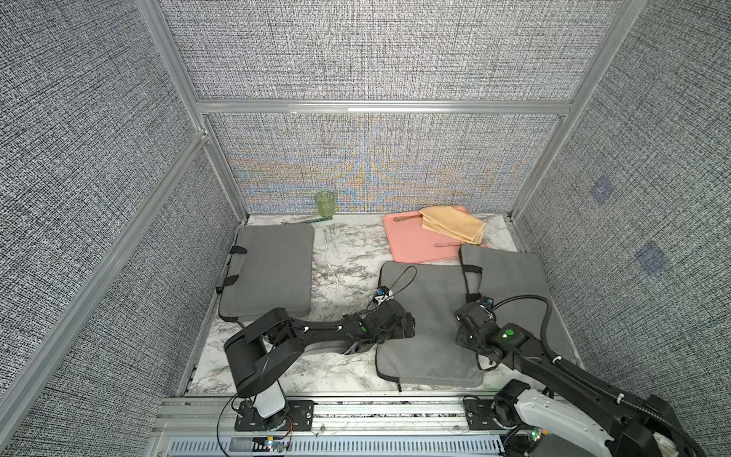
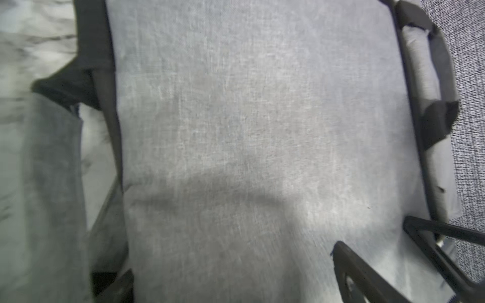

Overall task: Put the mouse into the laptop bag
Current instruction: Move the zippered laptop bag to the center of the board.

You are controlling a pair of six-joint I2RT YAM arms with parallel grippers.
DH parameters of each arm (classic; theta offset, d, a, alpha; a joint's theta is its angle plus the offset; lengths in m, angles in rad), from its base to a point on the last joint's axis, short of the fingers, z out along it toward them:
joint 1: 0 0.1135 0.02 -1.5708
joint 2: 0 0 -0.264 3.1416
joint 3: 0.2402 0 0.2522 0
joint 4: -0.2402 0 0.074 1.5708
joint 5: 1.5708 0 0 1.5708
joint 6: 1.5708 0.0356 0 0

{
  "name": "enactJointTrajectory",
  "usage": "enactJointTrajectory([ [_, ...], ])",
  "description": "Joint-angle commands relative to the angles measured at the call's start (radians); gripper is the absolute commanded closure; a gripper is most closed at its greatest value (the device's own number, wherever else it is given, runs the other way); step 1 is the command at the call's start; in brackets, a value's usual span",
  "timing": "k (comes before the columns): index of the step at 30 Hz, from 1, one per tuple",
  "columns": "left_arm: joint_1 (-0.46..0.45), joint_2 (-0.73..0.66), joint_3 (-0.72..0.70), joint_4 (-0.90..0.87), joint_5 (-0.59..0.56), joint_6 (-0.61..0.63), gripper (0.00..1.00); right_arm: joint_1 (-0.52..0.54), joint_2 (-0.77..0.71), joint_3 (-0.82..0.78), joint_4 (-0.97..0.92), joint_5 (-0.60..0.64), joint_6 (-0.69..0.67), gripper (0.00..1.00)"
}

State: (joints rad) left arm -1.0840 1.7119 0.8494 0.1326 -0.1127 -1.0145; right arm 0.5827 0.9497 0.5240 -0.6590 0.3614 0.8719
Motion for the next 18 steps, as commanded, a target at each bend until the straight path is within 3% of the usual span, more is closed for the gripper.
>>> enactJointTrajectory([
  [1, -0.008, 0.038, 0.041, 0.121, 0.099, -0.012, 0.04, -0.015, 0.018, 0.054, 0.019, -0.024, -0.051, 0.74],
  [2, -0.008, 0.040, 0.045, 0.121, 0.098, -0.013, 0.04, -0.017, 0.029, 0.079, 0.004, -0.015, -0.054, 0.72],
  [7, -0.005, -0.039, 0.053, 0.009, 0.016, 0.004, 0.01, -0.017, 0.062, 0.173, -0.067, -0.009, -0.075, 0.39],
  [14, 0.033, -0.232, 0.048, -0.266, -0.207, 0.039, 0.01, -0.009, 0.021, 0.227, -0.066, -0.075, -0.116, 0.29],
  [18, 0.098, -0.413, 0.041, -0.480, -0.363, 0.079, 0.01, 0.094, 0.076, 0.269, -0.044, -0.058, -0.102, 0.20],
])
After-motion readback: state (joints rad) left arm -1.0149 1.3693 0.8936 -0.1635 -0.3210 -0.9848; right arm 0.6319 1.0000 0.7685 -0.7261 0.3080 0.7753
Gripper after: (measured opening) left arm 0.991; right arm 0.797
